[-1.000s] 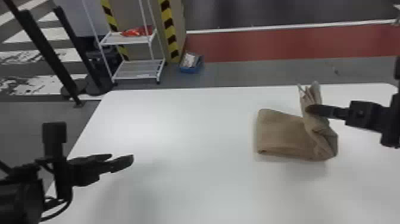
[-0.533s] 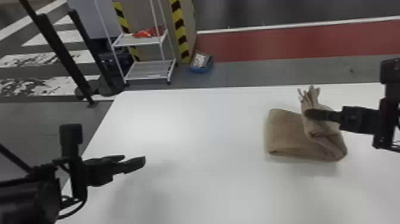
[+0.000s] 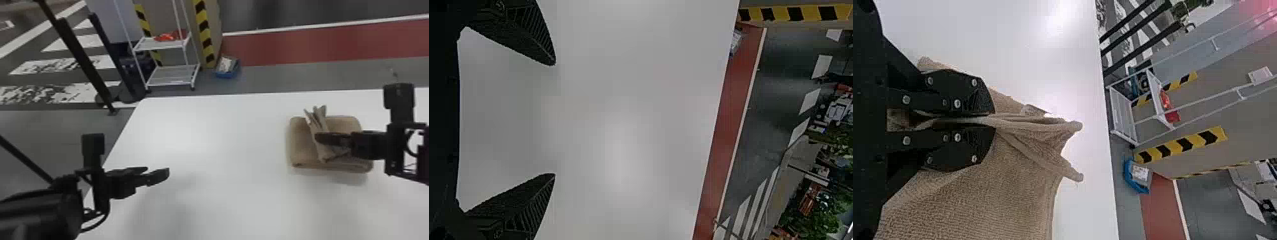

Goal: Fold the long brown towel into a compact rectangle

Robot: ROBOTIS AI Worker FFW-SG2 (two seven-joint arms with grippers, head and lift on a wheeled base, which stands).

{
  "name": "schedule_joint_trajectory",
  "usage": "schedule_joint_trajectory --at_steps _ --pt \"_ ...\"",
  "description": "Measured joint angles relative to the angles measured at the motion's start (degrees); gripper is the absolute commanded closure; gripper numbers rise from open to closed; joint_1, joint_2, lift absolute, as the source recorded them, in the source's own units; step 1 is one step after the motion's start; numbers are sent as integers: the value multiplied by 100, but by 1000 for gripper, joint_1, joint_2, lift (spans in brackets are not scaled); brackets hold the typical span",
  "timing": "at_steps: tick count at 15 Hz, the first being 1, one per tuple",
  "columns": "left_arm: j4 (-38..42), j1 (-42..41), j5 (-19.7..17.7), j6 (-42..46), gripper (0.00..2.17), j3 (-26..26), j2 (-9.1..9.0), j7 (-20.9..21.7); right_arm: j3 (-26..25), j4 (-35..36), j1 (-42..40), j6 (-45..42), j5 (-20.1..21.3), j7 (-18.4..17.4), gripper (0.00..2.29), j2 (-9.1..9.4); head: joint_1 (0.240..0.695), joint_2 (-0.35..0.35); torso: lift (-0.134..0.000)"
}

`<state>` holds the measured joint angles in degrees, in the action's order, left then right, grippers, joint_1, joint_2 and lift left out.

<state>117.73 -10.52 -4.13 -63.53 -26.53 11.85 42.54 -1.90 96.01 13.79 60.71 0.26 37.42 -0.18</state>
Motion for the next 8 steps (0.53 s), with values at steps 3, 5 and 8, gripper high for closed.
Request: schedule_joint_trajectory --at_steps 3,5,8 --pt "-12 -12 0 11 87 1 -1 0 43 -158 -130 -530 -279 201 39 0 695 294 -123" --pt "-12 -12 0 11 87 5 -6 0 -26 -159 -186 -812 -480 260 60 0 695 300 -123" --pt "-8 -19 0 12 87 -7 5 0 -246 -51 -178 -961 -413 154 785 0 695 277 -123"
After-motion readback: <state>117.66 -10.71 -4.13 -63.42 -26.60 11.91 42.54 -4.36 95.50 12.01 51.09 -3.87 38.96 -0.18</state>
